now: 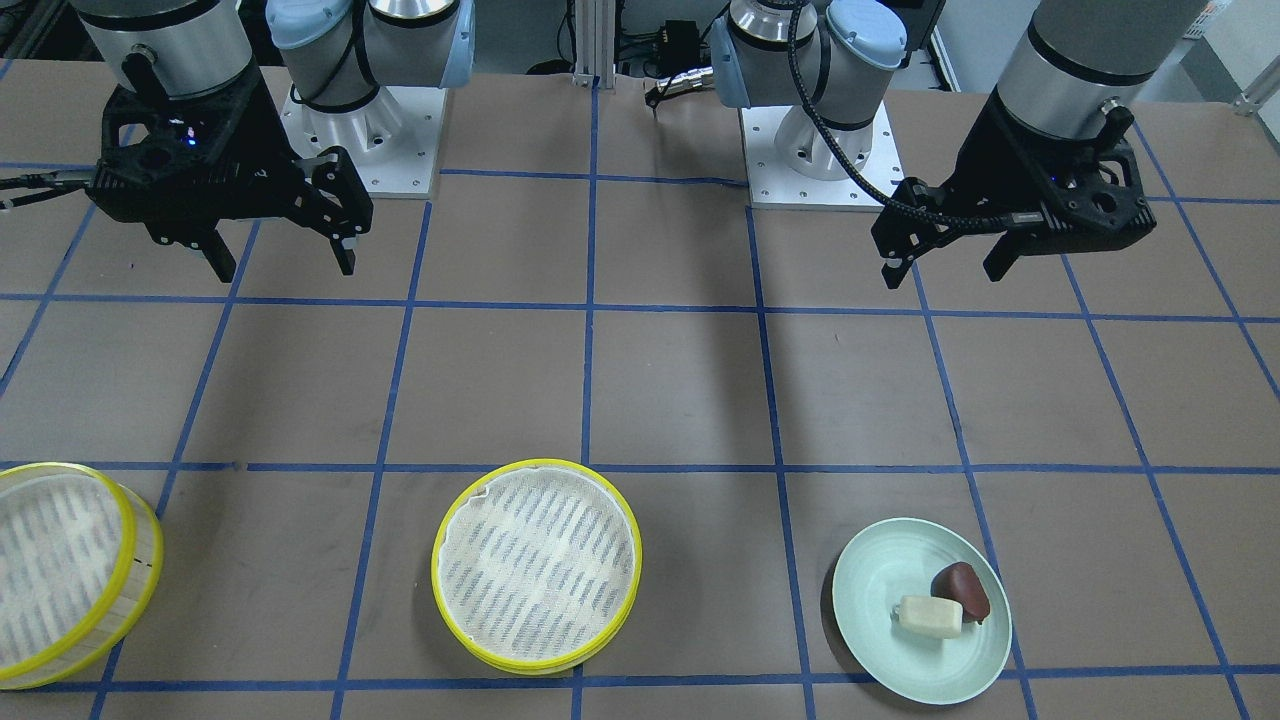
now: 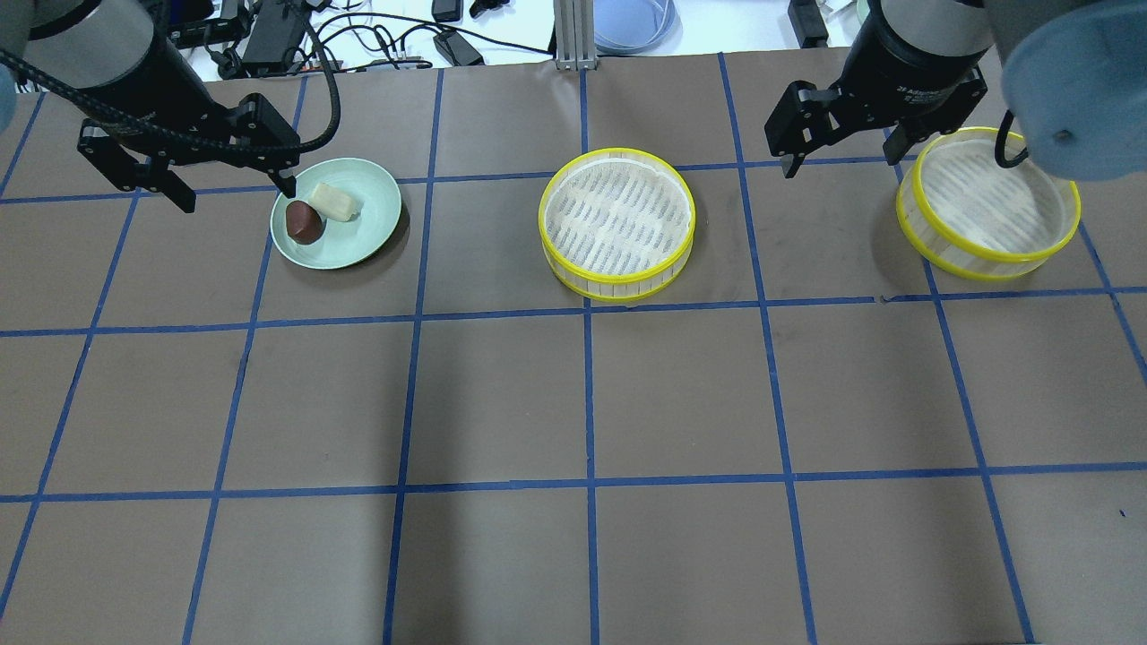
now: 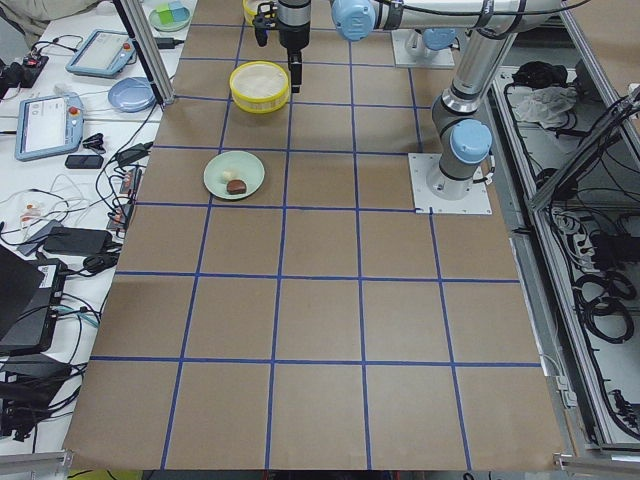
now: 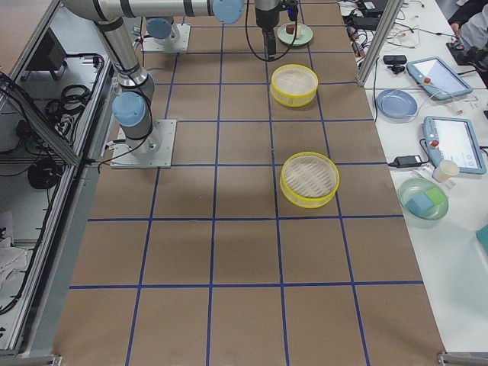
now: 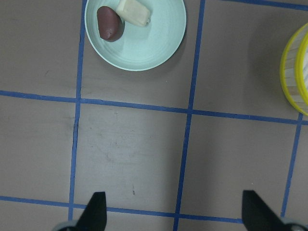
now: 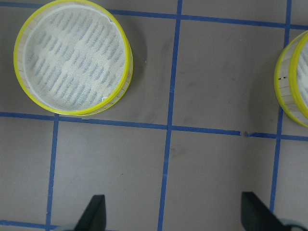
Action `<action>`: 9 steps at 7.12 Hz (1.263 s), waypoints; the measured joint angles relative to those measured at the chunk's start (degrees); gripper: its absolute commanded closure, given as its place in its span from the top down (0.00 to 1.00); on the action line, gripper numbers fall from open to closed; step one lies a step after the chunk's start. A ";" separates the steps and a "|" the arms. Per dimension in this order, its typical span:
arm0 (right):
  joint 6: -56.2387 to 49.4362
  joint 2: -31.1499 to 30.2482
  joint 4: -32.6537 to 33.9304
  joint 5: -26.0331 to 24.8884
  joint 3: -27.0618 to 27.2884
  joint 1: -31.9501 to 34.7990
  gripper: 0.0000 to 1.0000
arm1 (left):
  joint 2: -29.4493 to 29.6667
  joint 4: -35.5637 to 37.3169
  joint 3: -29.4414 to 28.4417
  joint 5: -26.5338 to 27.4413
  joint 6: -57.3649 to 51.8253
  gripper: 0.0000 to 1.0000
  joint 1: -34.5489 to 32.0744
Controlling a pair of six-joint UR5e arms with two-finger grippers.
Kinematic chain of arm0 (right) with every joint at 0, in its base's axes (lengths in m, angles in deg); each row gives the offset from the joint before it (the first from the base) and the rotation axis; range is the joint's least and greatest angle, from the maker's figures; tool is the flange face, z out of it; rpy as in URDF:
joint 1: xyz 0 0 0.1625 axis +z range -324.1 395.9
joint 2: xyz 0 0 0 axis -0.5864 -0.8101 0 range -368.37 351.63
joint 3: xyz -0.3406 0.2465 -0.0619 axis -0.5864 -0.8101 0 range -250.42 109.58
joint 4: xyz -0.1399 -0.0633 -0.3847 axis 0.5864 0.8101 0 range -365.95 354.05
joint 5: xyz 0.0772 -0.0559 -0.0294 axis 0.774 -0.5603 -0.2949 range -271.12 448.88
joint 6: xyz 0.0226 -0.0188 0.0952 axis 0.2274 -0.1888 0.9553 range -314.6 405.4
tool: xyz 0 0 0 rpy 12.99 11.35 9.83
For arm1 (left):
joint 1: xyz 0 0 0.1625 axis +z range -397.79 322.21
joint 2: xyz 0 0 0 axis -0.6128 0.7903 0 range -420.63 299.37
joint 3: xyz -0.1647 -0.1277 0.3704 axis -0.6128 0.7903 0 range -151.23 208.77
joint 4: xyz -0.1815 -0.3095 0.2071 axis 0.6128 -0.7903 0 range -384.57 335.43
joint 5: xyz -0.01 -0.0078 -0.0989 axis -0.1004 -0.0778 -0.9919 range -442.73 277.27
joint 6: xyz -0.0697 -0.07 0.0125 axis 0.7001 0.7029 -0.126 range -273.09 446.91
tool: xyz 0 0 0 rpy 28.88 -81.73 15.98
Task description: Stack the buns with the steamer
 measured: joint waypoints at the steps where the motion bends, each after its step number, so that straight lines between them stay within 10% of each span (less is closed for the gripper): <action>1: 0.14 0.03 0.07 -0.28 -0.02 0.00 1.00 | 0.02 -0.01 0.02 0.01 0.00 1.00 -0.01; 9: 0.42 4.88 5.26 -0.29 -0.69 -2.94 1.00 | 1.23 1.03 2.49 0.17 -2.65 1.00 0.76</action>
